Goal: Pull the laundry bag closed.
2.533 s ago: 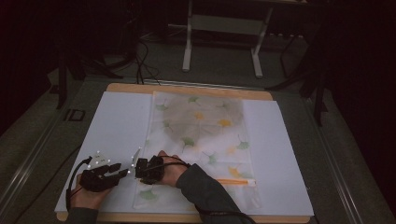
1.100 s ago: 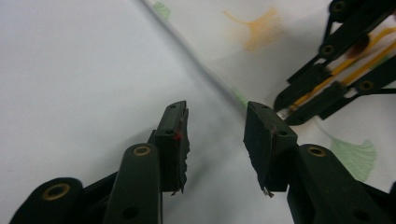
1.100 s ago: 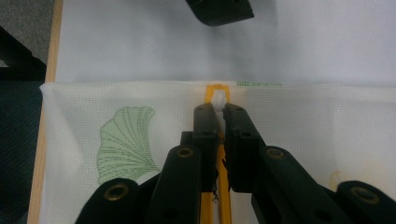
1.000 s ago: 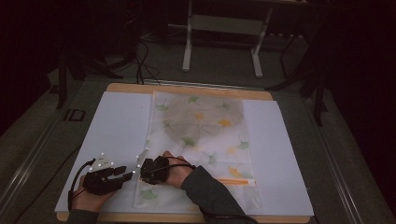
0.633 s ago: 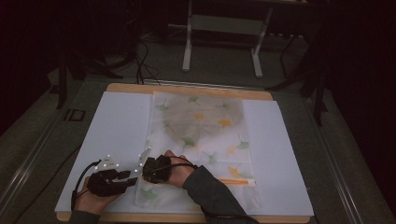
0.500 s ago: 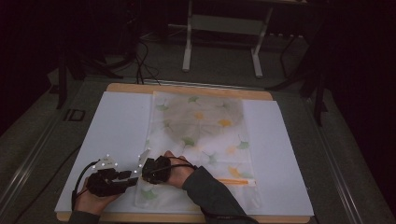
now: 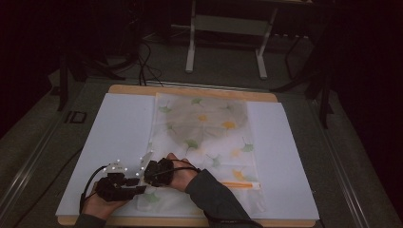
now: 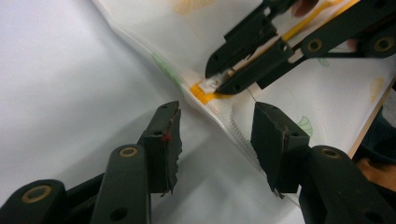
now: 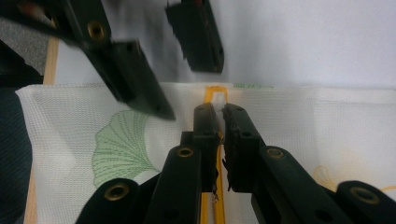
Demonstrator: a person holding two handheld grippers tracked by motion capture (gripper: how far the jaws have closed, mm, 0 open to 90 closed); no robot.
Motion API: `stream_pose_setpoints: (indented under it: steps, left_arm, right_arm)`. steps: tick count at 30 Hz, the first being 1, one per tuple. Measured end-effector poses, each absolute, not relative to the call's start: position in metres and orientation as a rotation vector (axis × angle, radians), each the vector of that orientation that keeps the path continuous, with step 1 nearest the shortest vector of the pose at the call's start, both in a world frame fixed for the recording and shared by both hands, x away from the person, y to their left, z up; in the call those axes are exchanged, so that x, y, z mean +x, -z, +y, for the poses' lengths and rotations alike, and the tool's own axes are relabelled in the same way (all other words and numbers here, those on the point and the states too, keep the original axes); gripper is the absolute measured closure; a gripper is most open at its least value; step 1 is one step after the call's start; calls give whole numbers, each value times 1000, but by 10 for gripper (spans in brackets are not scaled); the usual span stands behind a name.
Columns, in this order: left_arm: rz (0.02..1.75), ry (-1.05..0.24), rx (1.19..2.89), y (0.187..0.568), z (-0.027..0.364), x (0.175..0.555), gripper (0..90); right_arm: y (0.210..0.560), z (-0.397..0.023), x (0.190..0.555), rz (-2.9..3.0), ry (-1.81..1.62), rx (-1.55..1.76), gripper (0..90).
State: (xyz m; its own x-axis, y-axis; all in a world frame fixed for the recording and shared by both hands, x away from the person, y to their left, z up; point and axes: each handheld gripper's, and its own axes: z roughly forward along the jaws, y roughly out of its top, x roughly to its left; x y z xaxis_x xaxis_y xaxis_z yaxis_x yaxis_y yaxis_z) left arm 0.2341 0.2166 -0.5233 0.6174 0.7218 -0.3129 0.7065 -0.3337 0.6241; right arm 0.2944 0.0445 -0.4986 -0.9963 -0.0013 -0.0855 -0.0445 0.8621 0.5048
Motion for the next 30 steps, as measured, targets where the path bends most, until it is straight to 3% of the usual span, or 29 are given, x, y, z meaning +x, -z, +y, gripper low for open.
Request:
stream_pose_setpoints:
  steps: [8, 20, 24, 25, 30]
  left_arm:
    - [1104, 34, 2101, 529, 211, 240, 542]
    - [1086, 89, 2104, 533, 206, 246, 661]
    - [1080, 91, 2114, 533, 206, 246, 751]
    - [1080, 93, 2114, 533, 206, 246, 813]
    - [1073, 86, 2114, 532, 205, 245, 876]
  right_arm:
    - [494, 44, 292, 2937, -816, -61, 845]
    - [487, 41, 290, 2927, -829, -85, 845]
    - [488, 41, 289, 2931, -829, -87, 845]
    - [488, 40, 289, 2934, -822, -82, 845]
    - [490, 38, 290, 2930, -811, -85, 845]
